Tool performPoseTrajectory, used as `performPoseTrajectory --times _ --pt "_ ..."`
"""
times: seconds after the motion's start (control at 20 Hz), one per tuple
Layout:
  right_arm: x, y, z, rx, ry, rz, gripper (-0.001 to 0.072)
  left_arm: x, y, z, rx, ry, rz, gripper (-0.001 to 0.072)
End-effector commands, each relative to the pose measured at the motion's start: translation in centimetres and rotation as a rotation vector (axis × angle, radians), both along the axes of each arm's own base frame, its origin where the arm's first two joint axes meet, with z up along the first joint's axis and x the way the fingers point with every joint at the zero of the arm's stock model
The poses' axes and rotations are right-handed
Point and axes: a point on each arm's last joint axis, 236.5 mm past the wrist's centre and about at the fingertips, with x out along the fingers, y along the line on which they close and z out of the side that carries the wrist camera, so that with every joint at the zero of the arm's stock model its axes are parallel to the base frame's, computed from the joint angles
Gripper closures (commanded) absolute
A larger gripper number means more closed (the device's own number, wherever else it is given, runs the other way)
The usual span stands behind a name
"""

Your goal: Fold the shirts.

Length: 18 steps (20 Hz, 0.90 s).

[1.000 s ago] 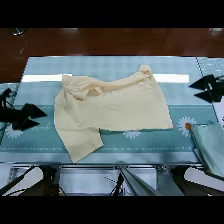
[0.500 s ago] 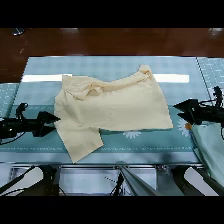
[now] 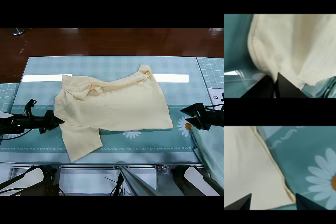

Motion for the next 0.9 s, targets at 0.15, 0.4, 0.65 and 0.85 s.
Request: performPoseTrajectory --times 0.15,0.4,0.65,0.85 --pt "-3.4 2.2 -3.6 0.033 0.189 0.151 0.0086 1.4 -0.5 1.9 -0.025 -0.052 -0.04 0.0686" --pt "-1.3 4.6 -5.3 0.067 0.226 0.232 0.0086 1.3 -0.9 2.2 -0.044 -0.051 -0.043 0.0686" --pt "1.1 7.6 -5.9 0.085 0.217 0.29 0.0087 1.3 -1.0 2.2 -0.048 -0.049 -0.047 0.0686" --pt "3.3 11.0 -3.4 0.11 0.108 0.443 0.0688 1.5 -2.3 3.6 -0.12 -0.05 -0.041 0.0686"
